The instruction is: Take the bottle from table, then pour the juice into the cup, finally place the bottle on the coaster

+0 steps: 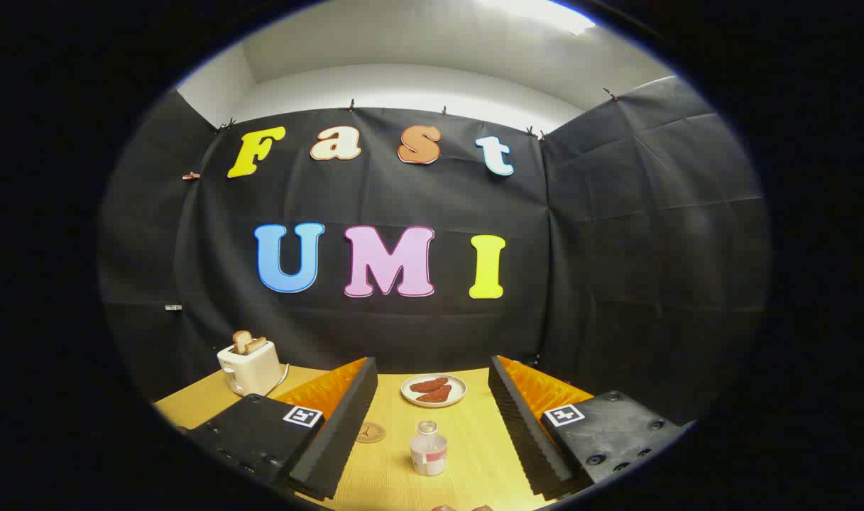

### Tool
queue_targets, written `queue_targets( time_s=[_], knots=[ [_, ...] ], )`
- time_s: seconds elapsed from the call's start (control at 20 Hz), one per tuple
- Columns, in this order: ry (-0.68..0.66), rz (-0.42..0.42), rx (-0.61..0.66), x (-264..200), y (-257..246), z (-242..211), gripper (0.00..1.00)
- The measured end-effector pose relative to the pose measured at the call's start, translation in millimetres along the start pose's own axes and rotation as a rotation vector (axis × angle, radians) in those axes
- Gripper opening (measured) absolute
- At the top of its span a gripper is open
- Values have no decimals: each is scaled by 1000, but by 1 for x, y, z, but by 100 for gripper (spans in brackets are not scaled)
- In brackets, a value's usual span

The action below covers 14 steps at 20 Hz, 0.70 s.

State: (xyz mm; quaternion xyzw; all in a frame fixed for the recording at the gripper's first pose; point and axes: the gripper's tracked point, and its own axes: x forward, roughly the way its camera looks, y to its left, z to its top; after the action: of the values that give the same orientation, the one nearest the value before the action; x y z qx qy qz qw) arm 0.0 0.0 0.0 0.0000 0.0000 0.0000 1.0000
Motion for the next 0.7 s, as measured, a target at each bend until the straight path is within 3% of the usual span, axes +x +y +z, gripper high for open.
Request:
queue_targets(
  time_s=[0.25,0.7],
  knots=[
    [-5,0,-77,-12,11,-1,97],
    [-19,76,-96,-1,25,-5,97]
  ],
)
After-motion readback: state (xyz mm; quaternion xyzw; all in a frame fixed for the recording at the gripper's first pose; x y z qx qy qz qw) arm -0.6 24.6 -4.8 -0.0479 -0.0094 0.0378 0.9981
